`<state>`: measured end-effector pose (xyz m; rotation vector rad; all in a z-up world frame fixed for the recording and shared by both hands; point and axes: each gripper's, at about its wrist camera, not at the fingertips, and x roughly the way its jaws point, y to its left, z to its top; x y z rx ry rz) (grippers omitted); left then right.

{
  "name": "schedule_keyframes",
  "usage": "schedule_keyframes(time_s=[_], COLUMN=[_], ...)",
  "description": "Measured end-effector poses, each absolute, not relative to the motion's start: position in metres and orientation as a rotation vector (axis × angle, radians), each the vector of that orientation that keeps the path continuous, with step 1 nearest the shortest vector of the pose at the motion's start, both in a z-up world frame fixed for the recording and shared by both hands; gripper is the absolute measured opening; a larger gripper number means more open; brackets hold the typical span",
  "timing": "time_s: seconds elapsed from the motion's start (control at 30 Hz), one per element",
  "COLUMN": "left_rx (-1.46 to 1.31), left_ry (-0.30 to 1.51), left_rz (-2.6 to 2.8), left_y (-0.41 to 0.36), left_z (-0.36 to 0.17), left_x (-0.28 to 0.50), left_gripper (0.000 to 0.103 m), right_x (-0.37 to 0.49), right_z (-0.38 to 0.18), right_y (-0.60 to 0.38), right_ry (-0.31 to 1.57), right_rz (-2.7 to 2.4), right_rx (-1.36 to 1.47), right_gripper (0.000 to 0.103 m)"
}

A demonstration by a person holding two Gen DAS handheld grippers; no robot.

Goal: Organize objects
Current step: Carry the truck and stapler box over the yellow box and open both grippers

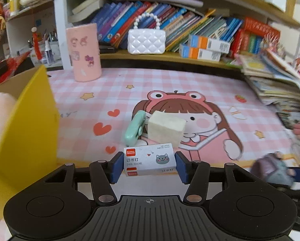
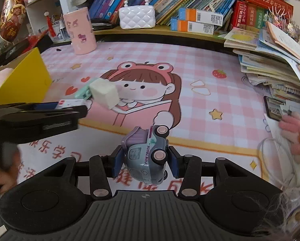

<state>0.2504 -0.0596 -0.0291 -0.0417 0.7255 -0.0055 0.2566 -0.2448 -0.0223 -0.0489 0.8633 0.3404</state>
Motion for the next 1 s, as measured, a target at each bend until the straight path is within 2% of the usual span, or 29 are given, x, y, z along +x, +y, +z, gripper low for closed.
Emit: schedule_keyframes(time_s=[0.23,1.0], left_rx=[-0.125,-0.154], left_ry=[0.718,0.699], left_rz=[-0.046,0.012], left_y=[-0.042,0.056], left_z=[-0.011,-0.004], left_x=[0.192,0.065], left_gripper=[0.053,0.053], right_x=[0.224,0.107], right_z=[-0.021,-0.015], right_y=[-0.225,-0.125], right_ry=[0.868,0.875], right_rz=[0.348,0.407], right_rx=[-0.062,-0.12], right_gripper=[0.043,0.043])
